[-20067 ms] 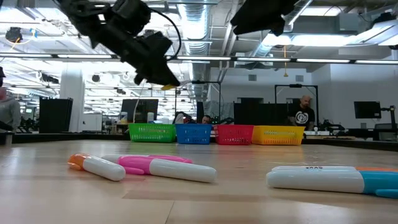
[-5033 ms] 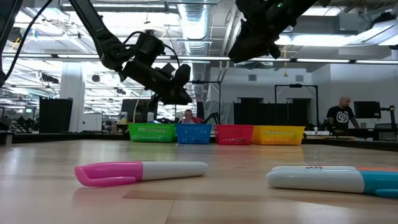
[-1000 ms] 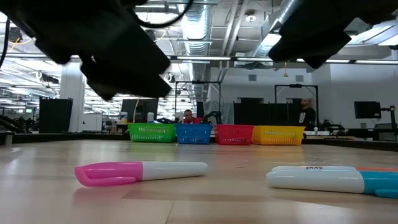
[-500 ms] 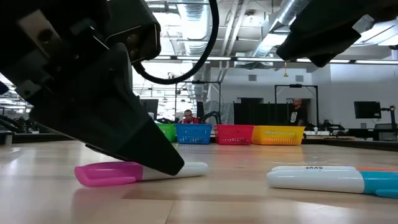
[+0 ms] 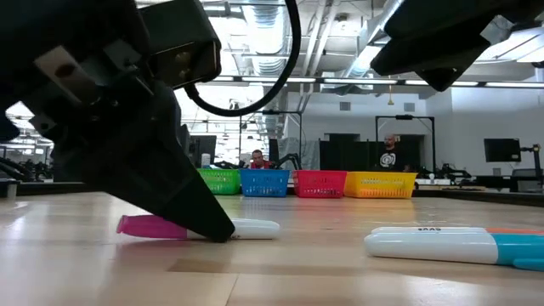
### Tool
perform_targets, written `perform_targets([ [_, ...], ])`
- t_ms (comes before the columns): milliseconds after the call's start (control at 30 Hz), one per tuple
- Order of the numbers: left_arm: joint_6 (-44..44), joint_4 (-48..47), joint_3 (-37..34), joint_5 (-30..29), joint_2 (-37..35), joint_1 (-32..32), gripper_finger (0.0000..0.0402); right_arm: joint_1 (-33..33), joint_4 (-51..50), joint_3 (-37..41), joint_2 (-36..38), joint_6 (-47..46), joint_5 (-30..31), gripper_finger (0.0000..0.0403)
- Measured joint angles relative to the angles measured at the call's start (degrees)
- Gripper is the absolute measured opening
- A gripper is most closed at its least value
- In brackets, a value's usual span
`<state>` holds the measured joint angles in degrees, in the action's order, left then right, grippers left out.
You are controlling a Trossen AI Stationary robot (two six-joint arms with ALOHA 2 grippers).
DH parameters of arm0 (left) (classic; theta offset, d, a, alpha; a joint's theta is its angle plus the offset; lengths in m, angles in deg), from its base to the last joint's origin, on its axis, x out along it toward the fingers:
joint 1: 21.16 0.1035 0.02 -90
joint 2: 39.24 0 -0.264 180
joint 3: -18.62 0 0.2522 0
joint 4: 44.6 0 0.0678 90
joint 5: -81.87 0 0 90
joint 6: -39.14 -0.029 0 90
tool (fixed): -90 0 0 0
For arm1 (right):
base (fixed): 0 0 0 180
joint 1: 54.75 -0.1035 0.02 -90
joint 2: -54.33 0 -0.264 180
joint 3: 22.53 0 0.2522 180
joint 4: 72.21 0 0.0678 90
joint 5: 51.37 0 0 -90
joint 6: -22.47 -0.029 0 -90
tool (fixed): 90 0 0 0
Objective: Pick & Place Markers
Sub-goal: Put the small pink highlighter pen into the blue bin
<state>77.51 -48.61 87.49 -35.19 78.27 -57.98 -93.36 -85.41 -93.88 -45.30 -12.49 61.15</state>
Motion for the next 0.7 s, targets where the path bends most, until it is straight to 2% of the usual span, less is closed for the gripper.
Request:
perform_targets([
  [33,0.00,-0.13,-0.02,0.60,-0.37,0.40,0.0041,0.00,0.00,0.00,0.00,0.01,0.20,0.0118],
  [167,-1.76,-3.39,-0.66,-0.17,-4.04,2.02,0.0038,0.53,0.17,0.00,0.00,0.24,0.26,0.0118],
  [267,-4.17,-9.42,-1.37,-6.18,-8.91,3.57,0.0038,1.09,1.04,0.00,0.00,0.81,0.15,0.0118],
  [400,-4.41,-10.45,-2.09,-11.87,-18.60,7.17,0.0039,1.64,1.57,-1.08,0.35,4.18,0.13,0.0118],
  [567,-3.58,-10.46,-5.00,-12.50,-29.30,14.84,0.0043,3.01,0.72,-3.59,2.85,11.49,0.01,0.0118],
  [700,-4.18,-10.73,-7.36,-12.49,-35.58,22.70,0.0042,5.32,-4.32,-5.49,6.74,17.02,0.17,0.0118],
])
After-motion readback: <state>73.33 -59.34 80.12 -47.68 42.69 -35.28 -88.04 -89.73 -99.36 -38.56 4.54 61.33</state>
